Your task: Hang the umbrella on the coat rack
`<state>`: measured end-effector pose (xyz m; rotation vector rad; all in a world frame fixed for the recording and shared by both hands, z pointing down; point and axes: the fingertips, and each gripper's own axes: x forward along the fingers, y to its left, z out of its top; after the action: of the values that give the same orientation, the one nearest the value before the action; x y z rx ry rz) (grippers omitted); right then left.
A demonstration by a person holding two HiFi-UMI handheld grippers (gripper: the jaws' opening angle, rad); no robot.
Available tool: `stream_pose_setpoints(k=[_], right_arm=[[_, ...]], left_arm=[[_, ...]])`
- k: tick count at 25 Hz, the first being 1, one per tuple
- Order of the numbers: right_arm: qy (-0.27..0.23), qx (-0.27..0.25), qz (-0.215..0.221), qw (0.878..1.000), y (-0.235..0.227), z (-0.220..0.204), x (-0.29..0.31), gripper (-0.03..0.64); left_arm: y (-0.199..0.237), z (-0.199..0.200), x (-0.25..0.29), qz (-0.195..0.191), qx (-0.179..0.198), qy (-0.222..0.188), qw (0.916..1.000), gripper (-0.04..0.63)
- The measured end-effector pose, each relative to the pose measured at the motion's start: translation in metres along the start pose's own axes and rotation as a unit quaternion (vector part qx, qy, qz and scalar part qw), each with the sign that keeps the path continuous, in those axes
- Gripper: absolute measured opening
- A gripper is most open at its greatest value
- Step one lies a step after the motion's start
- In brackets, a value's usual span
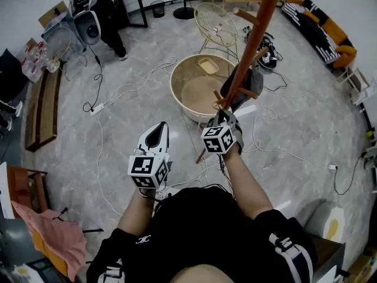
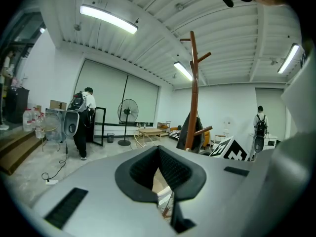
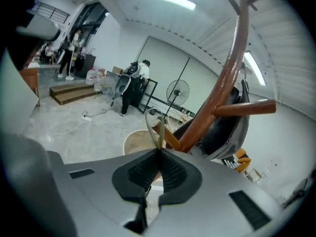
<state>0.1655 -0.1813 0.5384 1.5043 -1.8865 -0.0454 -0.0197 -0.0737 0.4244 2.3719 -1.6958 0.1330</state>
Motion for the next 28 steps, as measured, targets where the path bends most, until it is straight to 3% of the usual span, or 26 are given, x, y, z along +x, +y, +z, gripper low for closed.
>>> stream_pose_setpoints(k=[10, 21, 28], right_arm=[[0.026, -0.106, -0.070, 0.991, 0.001, -0.002, 0.012, 0.014], [0.035, -0.129, -0.103, 0.986, -0.005, 0.012, 0.017, 0.015], [0.056, -0.146, -0.098, 0.983, -0.003, 0.009, 0.021, 0.015]], left_arm=[[0.013, -0.005, 0.001, 0.001, -0.017, -0.006, 0.9998, 0.017], [0.024, -0.008, -0.003, 0.003, -0.031, -0.010, 0.9995, 0.017], [0.031, -0.008, -0.014, 0.006, -0.043, -0.013, 0.9990, 0.017]])
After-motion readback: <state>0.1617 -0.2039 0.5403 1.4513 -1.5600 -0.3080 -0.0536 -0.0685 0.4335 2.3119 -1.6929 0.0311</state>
